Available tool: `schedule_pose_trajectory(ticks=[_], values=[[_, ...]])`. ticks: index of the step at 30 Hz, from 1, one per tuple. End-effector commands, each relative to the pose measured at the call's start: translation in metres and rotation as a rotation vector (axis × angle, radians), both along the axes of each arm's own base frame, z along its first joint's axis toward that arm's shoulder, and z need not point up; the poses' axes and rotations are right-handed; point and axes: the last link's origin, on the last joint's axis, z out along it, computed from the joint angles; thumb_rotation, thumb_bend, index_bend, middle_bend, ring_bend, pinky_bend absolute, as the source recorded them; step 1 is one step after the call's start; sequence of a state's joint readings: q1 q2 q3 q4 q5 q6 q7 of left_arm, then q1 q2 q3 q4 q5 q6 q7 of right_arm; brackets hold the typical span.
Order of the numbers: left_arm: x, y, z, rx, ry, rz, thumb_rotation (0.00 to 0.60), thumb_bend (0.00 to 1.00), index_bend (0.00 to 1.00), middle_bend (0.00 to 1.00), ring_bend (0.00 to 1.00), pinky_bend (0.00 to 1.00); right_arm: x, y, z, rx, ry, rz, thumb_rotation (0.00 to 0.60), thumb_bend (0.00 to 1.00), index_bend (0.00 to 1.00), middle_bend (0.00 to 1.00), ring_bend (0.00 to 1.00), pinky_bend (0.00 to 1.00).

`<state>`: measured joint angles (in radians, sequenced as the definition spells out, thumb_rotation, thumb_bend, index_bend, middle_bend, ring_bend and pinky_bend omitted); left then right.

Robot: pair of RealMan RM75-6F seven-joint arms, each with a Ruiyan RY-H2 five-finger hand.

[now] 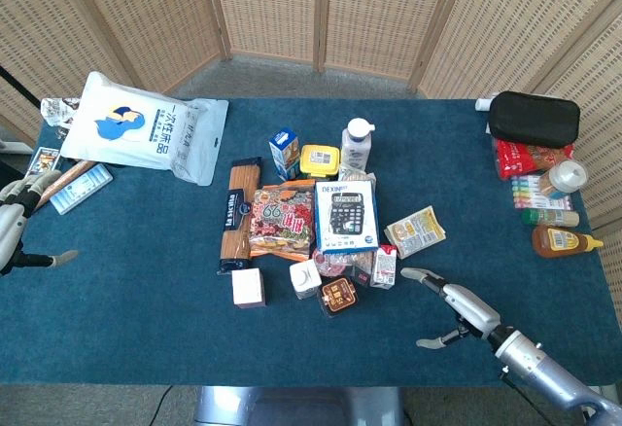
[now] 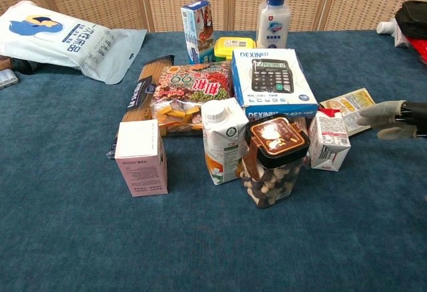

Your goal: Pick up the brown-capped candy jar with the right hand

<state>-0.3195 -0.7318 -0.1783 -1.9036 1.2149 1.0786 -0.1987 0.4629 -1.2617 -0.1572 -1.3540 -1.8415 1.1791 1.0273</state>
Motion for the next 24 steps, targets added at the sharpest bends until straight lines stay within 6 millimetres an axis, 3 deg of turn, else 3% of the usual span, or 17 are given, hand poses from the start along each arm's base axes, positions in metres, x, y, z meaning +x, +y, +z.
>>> schedule_pose_trajectory(ticks=[1, 7, 24], values=[[0.002, 0.000, 0.000, 0.000, 0.003, -0.004, 0.600, 0.01, 0.00, 0.00, 0.00, 0.00, 0.004, -0.007, -0.004, -0.005, -0.013, -0.001, 0.600, 0.00, 0.00, 0.00, 0.00, 0.00], [0.004, 0.000, -0.002, -0.004, 0.012, -0.005, 0.600, 0.01, 0.00, 0.00, 0.00, 0.00, 0.022, -0.017, -0.011, -0.004, -0.050, 0.020, 0.600, 0.00, 0.00, 0.00, 0.00, 0.00], [0.002, -0.004, 0.001, 0.006, 0.031, 0.003, 0.600, 0.01, 0.00, 0.00, 0.00, 0.00, 0.051, -0.016, -0.043, 0.026, -0.108, 0.050, 0.600, 0.00, 0.00, 0.00, 0.00, 0.00]])
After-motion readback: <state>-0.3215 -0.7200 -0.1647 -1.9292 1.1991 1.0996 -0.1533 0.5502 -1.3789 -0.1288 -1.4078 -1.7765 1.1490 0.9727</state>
